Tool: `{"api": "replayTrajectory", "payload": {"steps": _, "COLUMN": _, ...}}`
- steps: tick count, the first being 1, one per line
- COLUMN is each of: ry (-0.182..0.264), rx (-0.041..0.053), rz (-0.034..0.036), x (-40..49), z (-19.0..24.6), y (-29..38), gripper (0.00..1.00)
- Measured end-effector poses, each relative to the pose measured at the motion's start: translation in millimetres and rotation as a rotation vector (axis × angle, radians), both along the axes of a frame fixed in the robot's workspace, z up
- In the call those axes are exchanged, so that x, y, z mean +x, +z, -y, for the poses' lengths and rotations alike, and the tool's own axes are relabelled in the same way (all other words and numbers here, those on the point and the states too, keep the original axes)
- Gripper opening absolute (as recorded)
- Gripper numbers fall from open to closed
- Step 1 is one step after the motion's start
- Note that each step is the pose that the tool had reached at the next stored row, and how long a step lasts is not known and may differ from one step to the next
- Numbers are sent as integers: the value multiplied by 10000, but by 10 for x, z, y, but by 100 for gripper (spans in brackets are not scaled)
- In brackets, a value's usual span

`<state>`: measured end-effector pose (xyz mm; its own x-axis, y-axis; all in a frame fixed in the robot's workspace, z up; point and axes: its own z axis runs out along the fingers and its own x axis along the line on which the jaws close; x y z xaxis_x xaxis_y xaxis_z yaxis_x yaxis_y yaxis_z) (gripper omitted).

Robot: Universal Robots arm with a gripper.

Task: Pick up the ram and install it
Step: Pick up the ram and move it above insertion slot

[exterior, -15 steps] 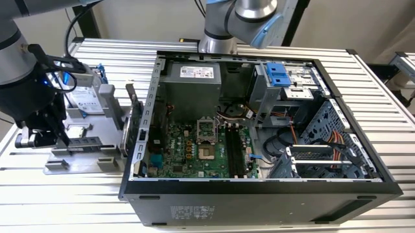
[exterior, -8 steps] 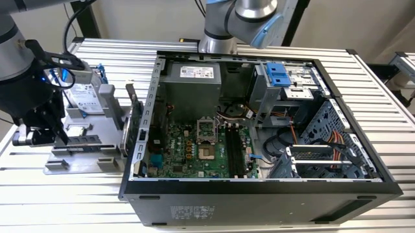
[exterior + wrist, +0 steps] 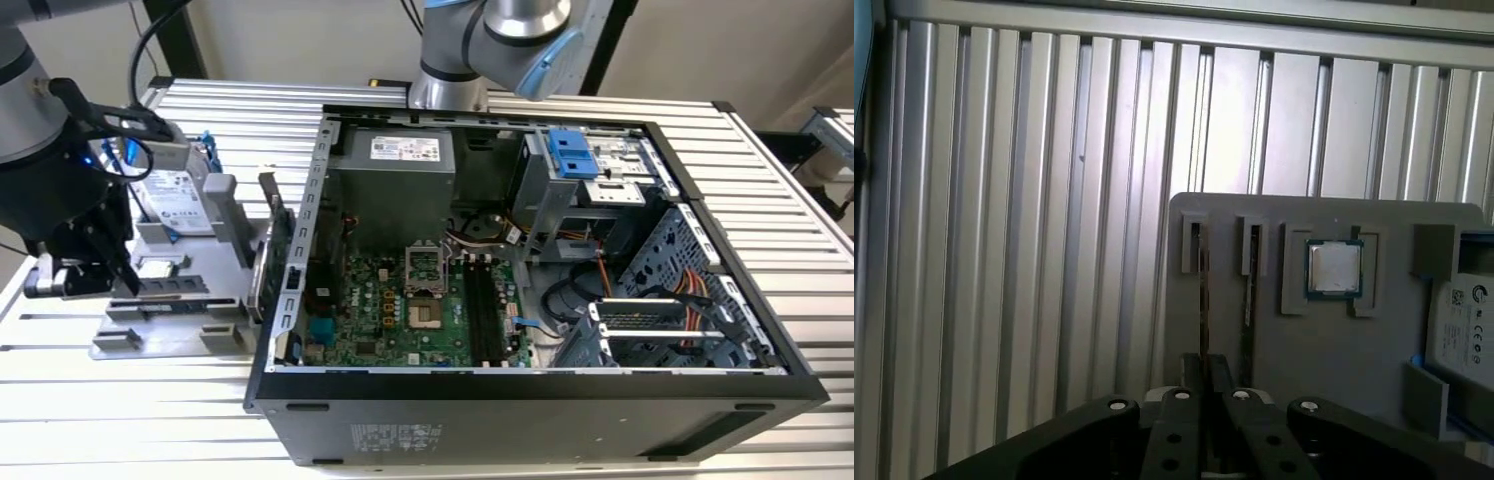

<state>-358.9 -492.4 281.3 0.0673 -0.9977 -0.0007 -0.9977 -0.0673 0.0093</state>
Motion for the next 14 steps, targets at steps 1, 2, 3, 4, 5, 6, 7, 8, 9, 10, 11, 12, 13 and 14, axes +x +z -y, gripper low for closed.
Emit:
{"api": "replayTrajectory", "payload": {"steps": 1, "ry": -26, "rx": 7, "rz": 1, "x": 0, "z": 0, "y": 1, "gripper": 0}}
{"api": "replayTrajectory", "payload": {"steps": 2, "ry": -58, "rx": 12, "rz": 1, "x": 0, "z": 0, "y": 2, "gripper": 0}}
{"api": "replayTrajectory", "payload": {"steps": 3, "ry": -98, "rx": 18, "rz": 1, "x": 0, "z": 0, "y": 2, "gripper": 0}}
{"api": "replayTrajectory", "payload": {"steps": 4, "ry": -148, "rx": 23, "rz": 0, "x": 0, "z": 0, "y": 3, "gripper": 0}}
{"api": "replayTrajectory", "payload": {"steps": 5, "ry": -205, "rx": 29, "rz": 0, "x": 0, "z": 0, "y": 4, "gripper": 0}}
{"api": "replayTrajectory", "payload": {"steps": 6, "ry": -244, "rx": 31, "rz": 0, "x": 0, "z": 0, "y": 4, "gripper": 0}}
{"api": "replayTrajectory", "payload": {"steps": 7, "ry": -256, "rx": 31, "rz": 0, "x": 0, "z": 0, "y": 7, "gripper": 0}}
{"api": "replayTrajectory", "payload": {"steps": 8, "ry": -257, "rx": 28, "rz": -4, "x": 0, "z": 0, "y": 14, "gripper": 0}}
{"api": "replayTrajectory", "payload": {"steps": 9, "ry": -259, "rx": 28, "rz": -4, "x": 0, "z": 0, "y": 21, "gripper": 0}}
{"api": "replayTrajectory", "payload": {"steps": 10, "ry": -259, "rx": 31, "rz": 0, "x": 0, "z": 0, "y": 28, "gripper": 0}}
{"api": "replayTrajectory", "payload": {"steps": 11, "ry": -259, "rx": 30, "rz": -1, "x": 0, "z": 0, "y": 38, "gripper": 0}}
{"api": "replayTrajectory", "payload": {"steps": 12, "ry": -259, "rx": 31, "rz": -1, "x": 0, "z": 0, "y": 46, "gripper": 0}}
{"api": "replayTrajectory", "payload": {"steps": 13, "ry": -259, "rx": 31, "rz": 0, "x": 0, "z": 0, "y": 53, "gripper": 0}}
{"api": "replayTrajectory", "payload": {"steps": 14, "ry": -259, "rx": 31, "rz": 0, "x": 0, "z": 0, "y": 60, "gripper": 0}}
